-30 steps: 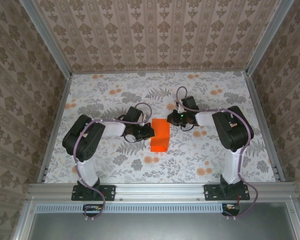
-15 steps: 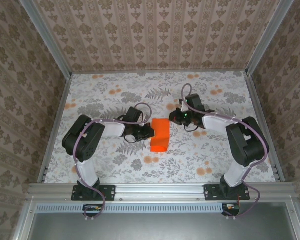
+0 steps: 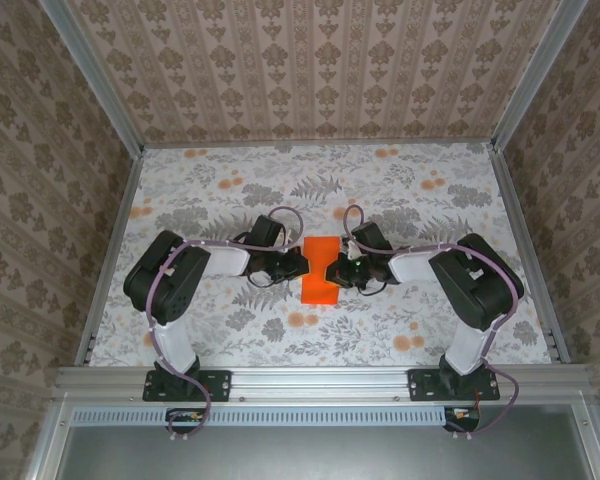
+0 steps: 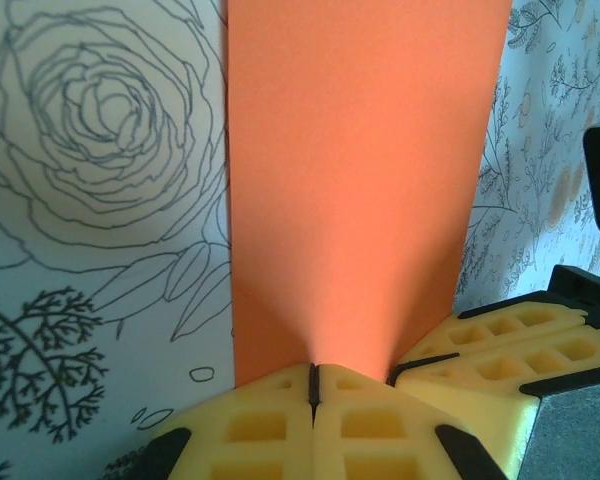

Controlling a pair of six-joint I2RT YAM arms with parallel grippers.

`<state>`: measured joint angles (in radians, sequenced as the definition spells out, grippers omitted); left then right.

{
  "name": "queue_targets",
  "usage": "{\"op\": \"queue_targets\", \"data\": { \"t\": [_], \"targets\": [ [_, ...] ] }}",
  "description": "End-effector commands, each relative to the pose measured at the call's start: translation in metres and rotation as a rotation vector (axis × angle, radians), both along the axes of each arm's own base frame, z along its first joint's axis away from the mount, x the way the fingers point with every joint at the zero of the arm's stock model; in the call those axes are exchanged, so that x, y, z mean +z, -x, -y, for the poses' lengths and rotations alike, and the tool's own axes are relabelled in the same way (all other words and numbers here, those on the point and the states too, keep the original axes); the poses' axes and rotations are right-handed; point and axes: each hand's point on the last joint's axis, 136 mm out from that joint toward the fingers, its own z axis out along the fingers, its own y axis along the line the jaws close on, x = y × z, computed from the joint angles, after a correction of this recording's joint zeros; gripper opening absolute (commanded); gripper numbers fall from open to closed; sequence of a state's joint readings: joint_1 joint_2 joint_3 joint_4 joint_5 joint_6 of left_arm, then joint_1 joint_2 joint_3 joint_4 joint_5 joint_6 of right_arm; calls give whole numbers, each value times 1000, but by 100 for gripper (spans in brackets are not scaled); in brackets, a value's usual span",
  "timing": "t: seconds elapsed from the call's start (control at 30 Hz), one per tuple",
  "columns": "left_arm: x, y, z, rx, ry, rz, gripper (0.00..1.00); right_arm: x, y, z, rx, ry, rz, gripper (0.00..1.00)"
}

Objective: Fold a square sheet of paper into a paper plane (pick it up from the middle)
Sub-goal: Fold the square sheet of paper in half at the center of the table.

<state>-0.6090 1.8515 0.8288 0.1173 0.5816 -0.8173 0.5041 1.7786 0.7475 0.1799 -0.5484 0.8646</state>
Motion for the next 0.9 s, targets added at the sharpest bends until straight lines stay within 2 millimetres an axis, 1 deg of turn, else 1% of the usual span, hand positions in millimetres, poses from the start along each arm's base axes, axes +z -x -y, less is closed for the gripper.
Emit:
{"op": "queue_targets", "data": {
  "t": [0.0,0.17,0.23,0.33,0.4,0.5,0.6,0.67,0.73,0.8,0.87],
  "targets": [
    [-111,89,-89,37,-465,-313,0,-11,17,7,7,21,-39,0],
    [-119,93,-95,46,-480,-325,0,-27,36,27,15,64,-69,0],
    [-120,93,-99,53,-484,-327,0,-29,40,38,16,71,-62,0],
    [-121,94,-101,57,-485,-326,0,-23,41,54,20,89,-24,0],
    [-121,93,-100,56,-482,-324,0,-10,36,58,26,88,18,0],
    [-120,91,-98,53,-474,-320,0,18,27,46,46,36,84,0],
    [-119,89,-97,52,-471,-316,0,36,19,28,67,-2,121,0],
    [-119,90,-97,49,-471,-318,0,39,16,13,81,-27,118,0],
    [-119,90,-97,48,-473,-319,0,37,14,-2,99,-54,103,0],
    [-119,90,-97,49,-472,-320,0,31,13,-14,110,-71,79,0],
    [-119,91,-96,51,-471,-320,0,20,15,-20,115,-67,47,0]
  ]
}}
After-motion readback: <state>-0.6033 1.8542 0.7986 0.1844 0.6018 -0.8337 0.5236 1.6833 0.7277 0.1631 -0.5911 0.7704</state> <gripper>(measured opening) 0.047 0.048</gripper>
